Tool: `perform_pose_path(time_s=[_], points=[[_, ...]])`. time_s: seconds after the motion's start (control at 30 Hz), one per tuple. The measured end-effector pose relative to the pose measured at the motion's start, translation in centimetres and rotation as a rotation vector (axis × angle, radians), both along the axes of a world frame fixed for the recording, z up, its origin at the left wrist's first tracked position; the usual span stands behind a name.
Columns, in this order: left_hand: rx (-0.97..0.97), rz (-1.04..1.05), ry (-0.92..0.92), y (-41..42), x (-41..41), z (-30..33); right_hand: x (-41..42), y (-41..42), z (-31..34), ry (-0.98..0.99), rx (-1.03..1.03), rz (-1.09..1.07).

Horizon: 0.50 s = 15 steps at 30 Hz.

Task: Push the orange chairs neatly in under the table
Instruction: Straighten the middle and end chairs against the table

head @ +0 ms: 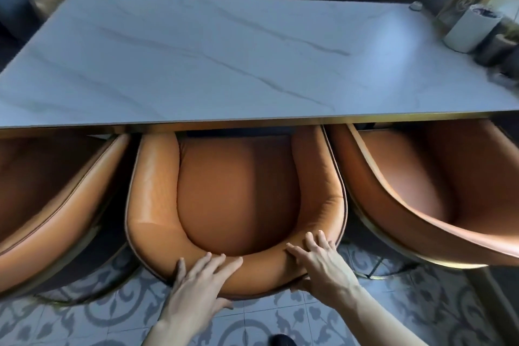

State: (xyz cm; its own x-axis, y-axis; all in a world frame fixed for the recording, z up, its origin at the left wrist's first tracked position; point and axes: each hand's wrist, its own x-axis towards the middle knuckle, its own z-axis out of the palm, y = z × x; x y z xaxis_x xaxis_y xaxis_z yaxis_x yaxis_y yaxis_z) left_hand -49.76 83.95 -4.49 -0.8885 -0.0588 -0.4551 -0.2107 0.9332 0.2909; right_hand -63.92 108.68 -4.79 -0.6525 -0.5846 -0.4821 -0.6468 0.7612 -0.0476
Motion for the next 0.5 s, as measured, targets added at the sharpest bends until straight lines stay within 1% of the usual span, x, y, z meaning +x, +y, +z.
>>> perform_pose_path(time_s=[0.17,0.27,0.5], points=[[-0.017,-0.044,0.054,-1.1,-0.5,-0.4,-0.4,-0.7,0.3,-0.020,-0.026,-0.023],[-0.033,-0.066,0.044,-1.4,-1.0,-0.3,-0.5,-0.7,0.1,-0.025,-0.041,-0.037],[-0.071,-0.032,0.081,-0.7,-0.9,-0.2,-1.0,-0.1,0.2,-0.011,-0.117,-0.059]])
